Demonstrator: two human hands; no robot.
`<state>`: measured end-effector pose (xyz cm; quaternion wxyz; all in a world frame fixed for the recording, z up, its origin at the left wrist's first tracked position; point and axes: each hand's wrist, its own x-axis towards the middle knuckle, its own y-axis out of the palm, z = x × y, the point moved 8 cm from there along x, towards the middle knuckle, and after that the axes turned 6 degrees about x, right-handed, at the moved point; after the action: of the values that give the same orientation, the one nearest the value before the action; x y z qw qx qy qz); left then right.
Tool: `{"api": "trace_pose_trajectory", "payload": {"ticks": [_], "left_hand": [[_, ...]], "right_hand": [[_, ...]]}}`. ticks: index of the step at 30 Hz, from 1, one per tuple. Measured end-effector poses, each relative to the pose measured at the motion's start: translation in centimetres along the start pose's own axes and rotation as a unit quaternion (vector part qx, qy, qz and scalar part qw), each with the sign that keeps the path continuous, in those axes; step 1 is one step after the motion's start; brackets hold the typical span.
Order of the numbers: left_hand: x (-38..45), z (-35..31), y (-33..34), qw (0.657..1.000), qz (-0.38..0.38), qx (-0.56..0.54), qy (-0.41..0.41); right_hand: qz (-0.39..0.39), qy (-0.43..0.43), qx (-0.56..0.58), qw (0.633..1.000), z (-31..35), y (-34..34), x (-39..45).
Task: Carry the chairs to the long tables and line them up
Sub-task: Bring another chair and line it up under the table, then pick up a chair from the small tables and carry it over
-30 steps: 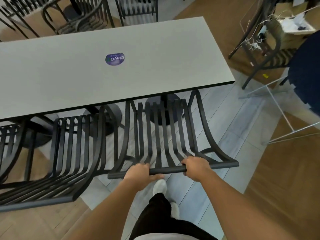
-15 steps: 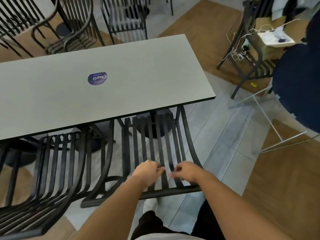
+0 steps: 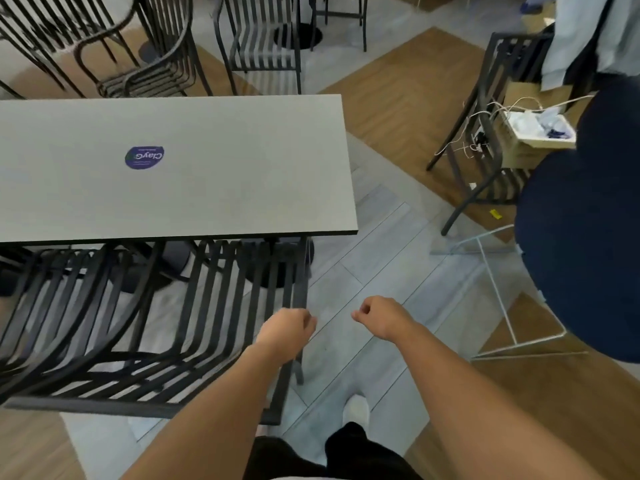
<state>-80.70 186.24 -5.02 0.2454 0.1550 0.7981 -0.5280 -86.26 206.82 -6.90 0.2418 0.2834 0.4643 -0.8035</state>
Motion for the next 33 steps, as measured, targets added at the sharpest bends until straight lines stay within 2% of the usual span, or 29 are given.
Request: {"api": "trace_pose_trajectory", "payload": {"ticks": [6, 10, 14, 26, 33], "left_hand": [[3.6, -6.0, -2.7, 0.999, -0.038, -0.014, 0.014], [6.7, -6.8, -4.4, 0.998, -0.054, -0.018, 0.000], [10.2, -6.8, -5.1, 0.999, -0.034, -0.010, -0.031], [28.6, -14.3, -15.3, 1.000, -0.009, 0.016, -0.005], [36.7, -17.3, -20.7, 0.999, -0.028, 0.020, -0.001]], "right_hand": [[-0.016, 0.004, -0.001, 1.000, -3.2, -6.2, 2.7], [-0.011, -0.009, -0.029, 0.999, -2.6, -8.6, 5.4], [0.001, -0.018, -0.055, 0.998, -1.8, -10.6, 8.1], [-0.016, -0.001, -0.031, 0.999, 2.8, -25.0, 22.4], [-0.019, 0.008, -0.038, 0.999, 3.8, -32.6, 28.6]]}}
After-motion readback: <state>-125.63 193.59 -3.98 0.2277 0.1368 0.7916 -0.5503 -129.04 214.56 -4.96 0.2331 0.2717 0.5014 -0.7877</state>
